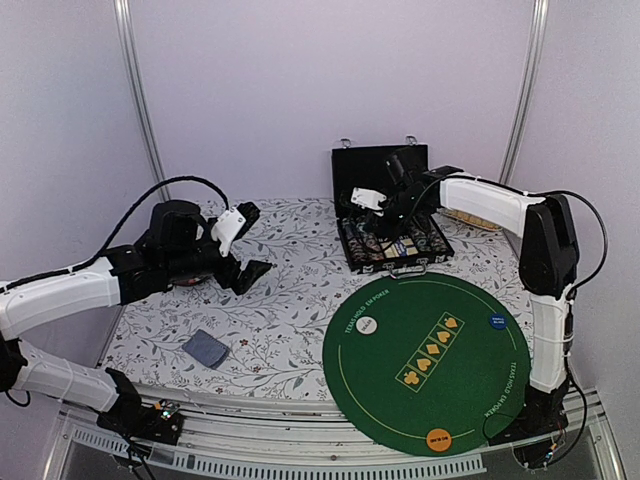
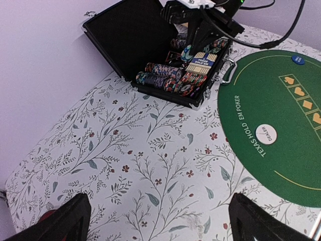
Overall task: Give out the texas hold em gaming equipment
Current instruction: Place the poker chips pile in the big blind area.
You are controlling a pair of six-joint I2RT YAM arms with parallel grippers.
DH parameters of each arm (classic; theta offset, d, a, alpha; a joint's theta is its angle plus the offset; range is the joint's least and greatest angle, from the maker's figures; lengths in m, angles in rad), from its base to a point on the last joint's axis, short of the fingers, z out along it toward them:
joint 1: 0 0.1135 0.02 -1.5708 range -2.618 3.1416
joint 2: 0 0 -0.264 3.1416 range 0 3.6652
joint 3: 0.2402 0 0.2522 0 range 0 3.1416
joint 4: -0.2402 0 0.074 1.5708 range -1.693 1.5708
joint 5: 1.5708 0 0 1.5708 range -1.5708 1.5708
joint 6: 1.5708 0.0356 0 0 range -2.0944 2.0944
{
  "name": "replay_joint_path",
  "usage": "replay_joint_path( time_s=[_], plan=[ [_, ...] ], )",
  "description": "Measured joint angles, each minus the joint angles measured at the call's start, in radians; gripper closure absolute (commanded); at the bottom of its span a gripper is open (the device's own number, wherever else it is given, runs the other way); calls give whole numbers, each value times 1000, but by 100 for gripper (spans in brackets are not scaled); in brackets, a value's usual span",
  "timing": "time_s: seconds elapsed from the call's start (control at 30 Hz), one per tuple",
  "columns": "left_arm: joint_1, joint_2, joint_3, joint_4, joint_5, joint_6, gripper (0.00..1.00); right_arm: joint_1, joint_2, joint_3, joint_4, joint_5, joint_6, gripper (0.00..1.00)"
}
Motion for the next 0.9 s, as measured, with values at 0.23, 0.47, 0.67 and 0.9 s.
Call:
replay_joint_path(
  time_s=[0.23, 0.47, 0.67, 0.9],
  plan=[
    [0, -3, 0, 0, 0, 0, 2, -16, -76, -59, 16, -88, 177, 98],
    [-1, -11, 0, 1, 0, 0, 2, -17, -341, -253, -35, -242, 513, 98],
    [-1, -17, 0, 2, 0, 0, 2, 37, -569, -553, -66, -349, 732, 98],
    [-1, -17, 0, 2, 0, -1, 2, 196, -600, -859, -61, -497, 937, 98]
  ],
)
